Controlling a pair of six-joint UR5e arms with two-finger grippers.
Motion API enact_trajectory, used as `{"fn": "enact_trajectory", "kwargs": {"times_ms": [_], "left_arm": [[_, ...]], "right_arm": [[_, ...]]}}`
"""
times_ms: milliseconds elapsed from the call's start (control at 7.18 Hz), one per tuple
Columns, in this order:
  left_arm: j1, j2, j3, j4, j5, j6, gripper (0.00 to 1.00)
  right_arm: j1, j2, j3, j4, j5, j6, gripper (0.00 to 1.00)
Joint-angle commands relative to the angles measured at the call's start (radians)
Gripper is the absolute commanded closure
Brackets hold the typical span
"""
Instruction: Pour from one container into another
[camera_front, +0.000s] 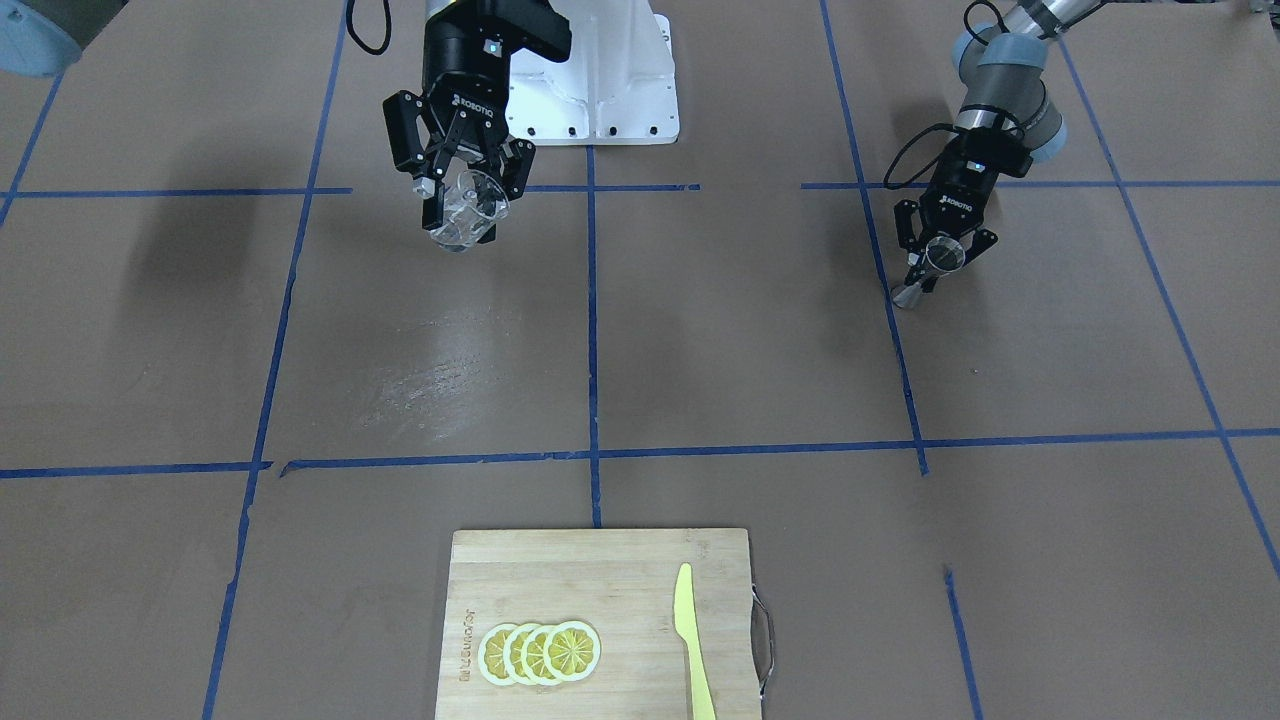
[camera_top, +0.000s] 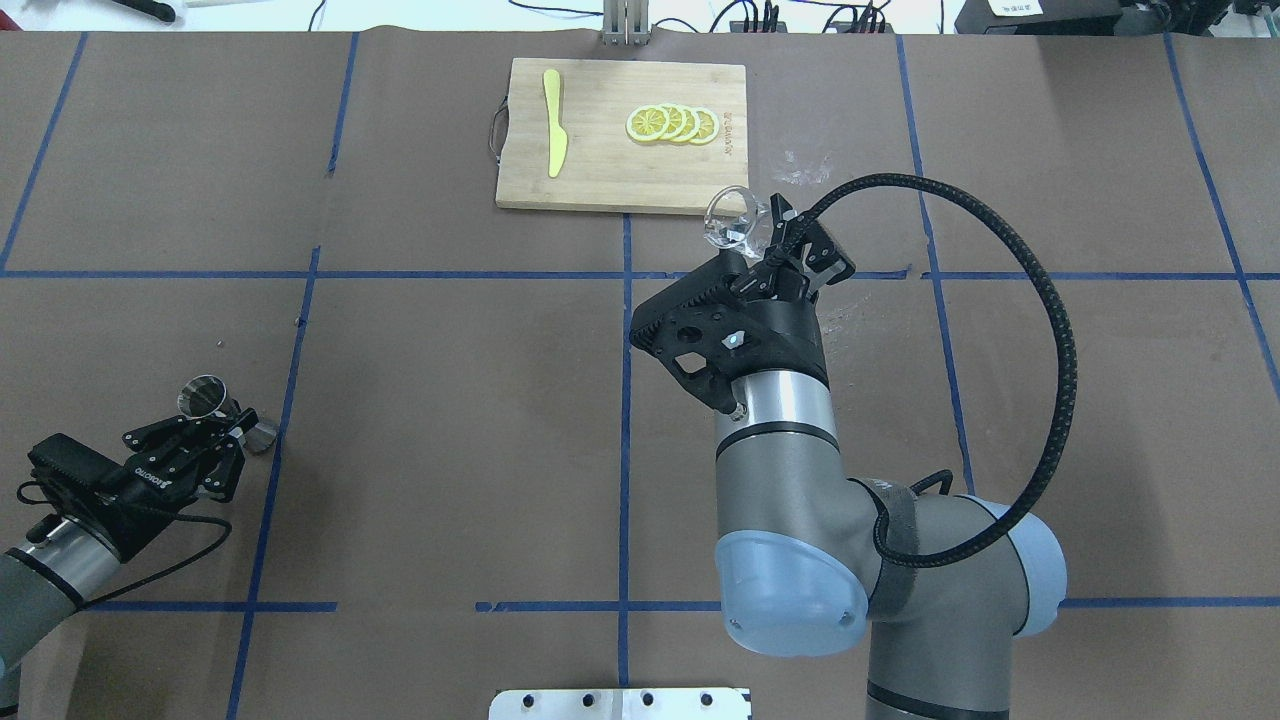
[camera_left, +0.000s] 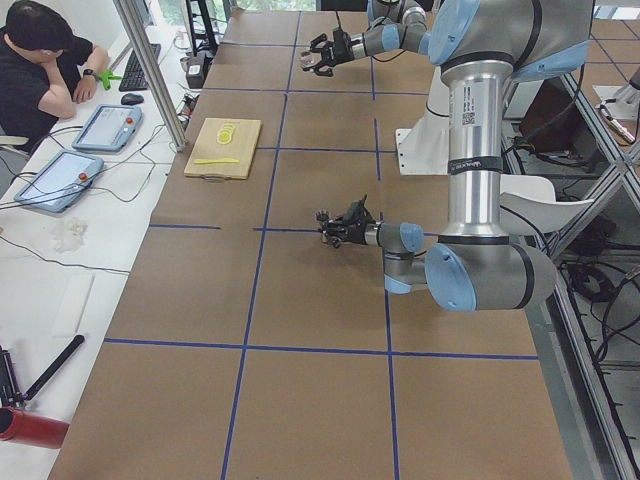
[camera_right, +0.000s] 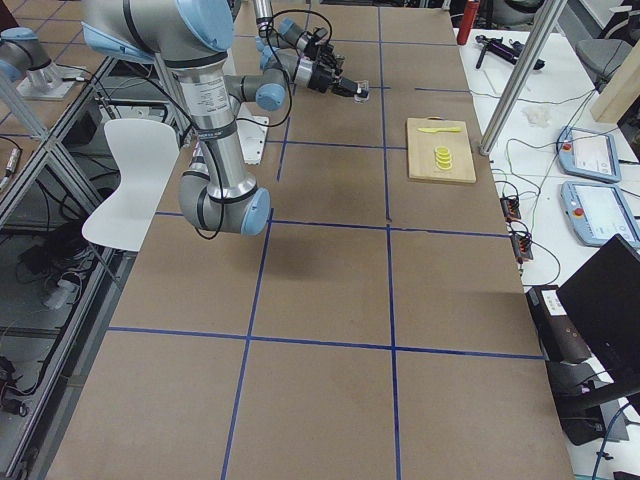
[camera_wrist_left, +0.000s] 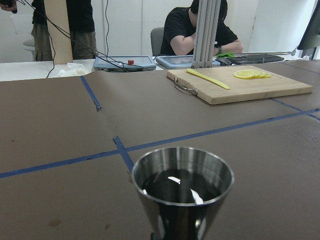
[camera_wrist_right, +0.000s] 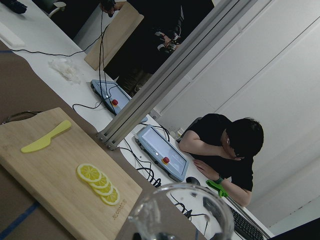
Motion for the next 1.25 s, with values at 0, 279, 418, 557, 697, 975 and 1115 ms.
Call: {"fn": "enact_trajectory", "kwargs": {"times_ms": [0,279,418,557,697,975,1115], "left_arm": [[0.002,0.000,0.003,0.000,0.000,0.000,1.00],[0.002,-0.004,0.003,-0.002,0.000,0.000,0.98],[0.002,-0.005,0.003,-0.002,0.000,0.000,0.94],[0.002,-0.007,0.003,-0.002,0.000,0.000,0.87],[0.002,-0.008,0.003,-0.002,0.000,0.000,0.83],[0.002,-0.008,0.005,-0.002,0.000,0.000,0.80],[0.002,-0.008,0.005,-0.002,0.002,0.000,0.79]], "right_arm": [[0.000,0.000,0.000,0.000,0.000,0.000,1.00],[0.000,0.000,0.000,0.000,0.000,0.000,1.00],[-0.001,0.000,0.000,0.000,0.000,0.001,1.00],[0.000,0.000,0.000,0.000,0.000,0.000,1.00],[-0.001,0.000,0.000,0.000,0.000,0.001,1.00],[0.000,0.000,0.000,0.000,0.000,0.000,1.00],[0.000,0.000,0.000,0.000,0.000,0.000,1.00]]}}
